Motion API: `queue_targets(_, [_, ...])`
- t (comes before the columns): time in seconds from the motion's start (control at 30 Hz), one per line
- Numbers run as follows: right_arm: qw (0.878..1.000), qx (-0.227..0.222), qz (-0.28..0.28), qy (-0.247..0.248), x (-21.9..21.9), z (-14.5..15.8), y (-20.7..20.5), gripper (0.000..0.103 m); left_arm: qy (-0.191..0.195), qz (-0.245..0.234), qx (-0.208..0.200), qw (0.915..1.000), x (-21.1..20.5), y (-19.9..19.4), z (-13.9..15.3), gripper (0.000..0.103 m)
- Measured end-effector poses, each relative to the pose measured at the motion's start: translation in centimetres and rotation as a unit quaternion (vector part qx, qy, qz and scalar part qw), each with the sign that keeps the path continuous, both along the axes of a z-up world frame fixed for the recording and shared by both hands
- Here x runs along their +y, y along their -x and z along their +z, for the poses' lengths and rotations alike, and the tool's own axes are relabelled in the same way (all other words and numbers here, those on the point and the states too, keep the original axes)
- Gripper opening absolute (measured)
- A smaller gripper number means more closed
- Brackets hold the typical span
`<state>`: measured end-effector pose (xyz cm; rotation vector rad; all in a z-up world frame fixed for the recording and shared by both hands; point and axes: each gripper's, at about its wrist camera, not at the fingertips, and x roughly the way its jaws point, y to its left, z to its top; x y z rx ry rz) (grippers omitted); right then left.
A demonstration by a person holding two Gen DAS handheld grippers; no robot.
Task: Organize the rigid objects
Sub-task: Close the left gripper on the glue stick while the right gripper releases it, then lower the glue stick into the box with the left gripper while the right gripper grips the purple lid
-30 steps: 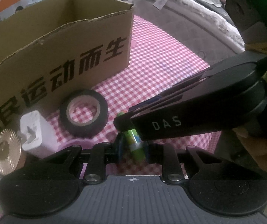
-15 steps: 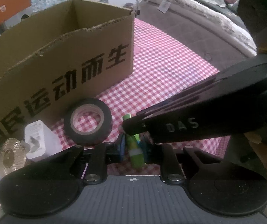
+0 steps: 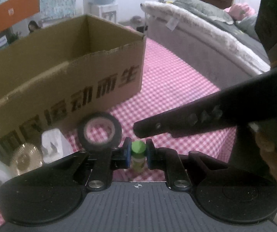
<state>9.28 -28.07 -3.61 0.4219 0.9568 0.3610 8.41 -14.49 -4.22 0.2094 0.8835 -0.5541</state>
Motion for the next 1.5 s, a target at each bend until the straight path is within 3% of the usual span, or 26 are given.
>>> queue_targets(0.2, [0.997, 0.049, -0.040, -0.050, -2.0, -1.8, 0.3, 0.016, 0.003, -0.001, -0.003, 1.0000, 0.3, 0.4, -0.1, 0.015])
queue_targets(0.37, [0.983, 0.103, -0.071, -0.137, -3.8, -3.8, 0.5, 0.017, 0.013, 0.007, 0.004, 0.9999, 1.2, 0.8, -0.1, 0.015])
queue_targets(0.5, [0.984, 0.104, -0.065, -0.132, -3.8, -4.3, 1.0, 0.017, 0.033, 0.020, 0.020, 0.9991, 2.3, 0.7, -0.2, 0.015])
queue_targets(0.73, [0.967, 0.142, -0.073, -0.200, -4.1, -5.7, 1.2, 0.017, 0.054, 0.035, 0.017, 0.9978, 3.7, 0.5, 0.5, 0.015])
queue_targets(0.97, [0.972, 0.102, -0.061, -0.200, -3.7, -3.1, 0.8, 0.017, 0.066, 0.055, -0.022, 0.9961, 6.1, 0.1, 5.3, 0.015])
queue_targets(1.17, [0.984, 0.072, -0.037, -0.158, -1.8, -1.7, -0.1, 0.017, 0.039, 0.103, -0.068, 0.9916, 10.1, -3.9, 11.1, 0.015])
queue_targets(1.3, [0.987, 0.067, -0.022, -0.142, -0.7, -2.0, -0.8, 0.017, 0.005, 0.124, -0.040, 0.9915, 11.4, -8.8, 11.6, 0.015])
queue_targets(1.5, [0.988, 0.063, -0.013, -0.138, 0.3, -2.8, -1.5, 0.017, -0.050, 0.151, 0.064, 0.9851, 12.4, -16.4, 6.6, 0.014])
